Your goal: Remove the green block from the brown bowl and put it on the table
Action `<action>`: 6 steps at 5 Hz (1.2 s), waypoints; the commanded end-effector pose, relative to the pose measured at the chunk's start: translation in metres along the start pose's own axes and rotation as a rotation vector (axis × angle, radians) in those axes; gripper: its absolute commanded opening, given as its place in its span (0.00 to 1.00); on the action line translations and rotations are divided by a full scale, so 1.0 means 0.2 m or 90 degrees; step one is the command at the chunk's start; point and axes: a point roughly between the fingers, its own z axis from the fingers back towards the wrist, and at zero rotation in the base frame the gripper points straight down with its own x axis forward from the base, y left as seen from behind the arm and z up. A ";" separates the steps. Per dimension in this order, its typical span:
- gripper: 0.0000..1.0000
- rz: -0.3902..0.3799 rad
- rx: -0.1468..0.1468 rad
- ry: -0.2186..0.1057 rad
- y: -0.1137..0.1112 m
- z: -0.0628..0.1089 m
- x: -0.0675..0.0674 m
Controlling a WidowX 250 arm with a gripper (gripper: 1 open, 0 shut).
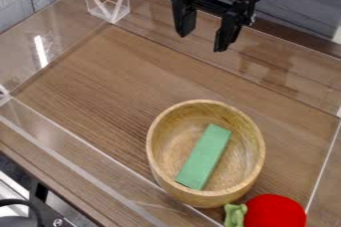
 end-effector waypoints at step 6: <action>1.00 0.022 -0.061 0.019 -0.24 -0.24 -0.31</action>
